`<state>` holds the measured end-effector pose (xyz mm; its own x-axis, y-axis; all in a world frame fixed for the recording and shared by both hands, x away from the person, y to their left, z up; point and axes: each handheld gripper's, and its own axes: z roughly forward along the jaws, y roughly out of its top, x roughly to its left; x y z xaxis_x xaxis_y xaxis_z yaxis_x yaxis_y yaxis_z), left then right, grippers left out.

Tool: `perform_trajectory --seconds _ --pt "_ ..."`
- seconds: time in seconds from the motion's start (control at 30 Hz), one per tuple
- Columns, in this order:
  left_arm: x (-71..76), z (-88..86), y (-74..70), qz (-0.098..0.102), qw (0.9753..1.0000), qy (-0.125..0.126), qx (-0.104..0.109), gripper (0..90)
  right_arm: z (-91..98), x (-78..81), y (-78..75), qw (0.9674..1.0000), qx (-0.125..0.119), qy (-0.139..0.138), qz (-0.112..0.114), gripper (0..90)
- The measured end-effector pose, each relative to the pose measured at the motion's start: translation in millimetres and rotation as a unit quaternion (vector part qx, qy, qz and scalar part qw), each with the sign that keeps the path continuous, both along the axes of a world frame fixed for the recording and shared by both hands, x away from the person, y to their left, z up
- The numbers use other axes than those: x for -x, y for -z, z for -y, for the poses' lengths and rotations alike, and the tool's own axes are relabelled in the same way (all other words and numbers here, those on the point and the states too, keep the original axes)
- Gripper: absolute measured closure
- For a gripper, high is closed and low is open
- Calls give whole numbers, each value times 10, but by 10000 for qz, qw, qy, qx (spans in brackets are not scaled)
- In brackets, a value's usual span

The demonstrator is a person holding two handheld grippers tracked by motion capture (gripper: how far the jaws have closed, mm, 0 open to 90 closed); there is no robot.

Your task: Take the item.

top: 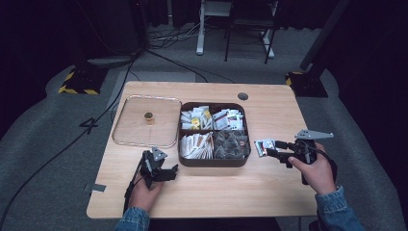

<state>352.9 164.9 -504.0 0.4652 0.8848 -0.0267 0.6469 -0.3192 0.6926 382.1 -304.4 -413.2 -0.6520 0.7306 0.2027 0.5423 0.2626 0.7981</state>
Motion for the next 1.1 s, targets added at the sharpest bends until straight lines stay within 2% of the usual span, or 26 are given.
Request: perform_trajectory --seconds 0.13,0.2,0.23,0.33,0.73,0.87,0.97,1.1 --pt "0 0 0 2 10000 1 -2 160 -90 86 -17 9997 68 -232 82 409" --pt "0 0 0 1 10000 1 -2 160 -110 107 -17 9996 115 -256 83 407" --pt "0 0 0 1 10000 0 -3 160 -163 154 -13 9992 244 -314 26 407" --pt "-1 -1 0 3 10000 2 -4 160 -205 185 -8 9987 306 -396 14 406" --pt "-1 -2 -2 1 10000 6 -10 160 -460 385 145 9942 660 -850 -78 403" --pt "-2 -1 -1 0 10000 8 -6 160 -505 405 194 9933 663 -938 -132 401" --pt "-2 0 -2 -11 10000 0 2 160 -545 384 335 9919 713 -1034 -172 402" --pt "-9 -1 0 5 10000 11 2 159 -527 356 423 9937 624 -925 -27 404"
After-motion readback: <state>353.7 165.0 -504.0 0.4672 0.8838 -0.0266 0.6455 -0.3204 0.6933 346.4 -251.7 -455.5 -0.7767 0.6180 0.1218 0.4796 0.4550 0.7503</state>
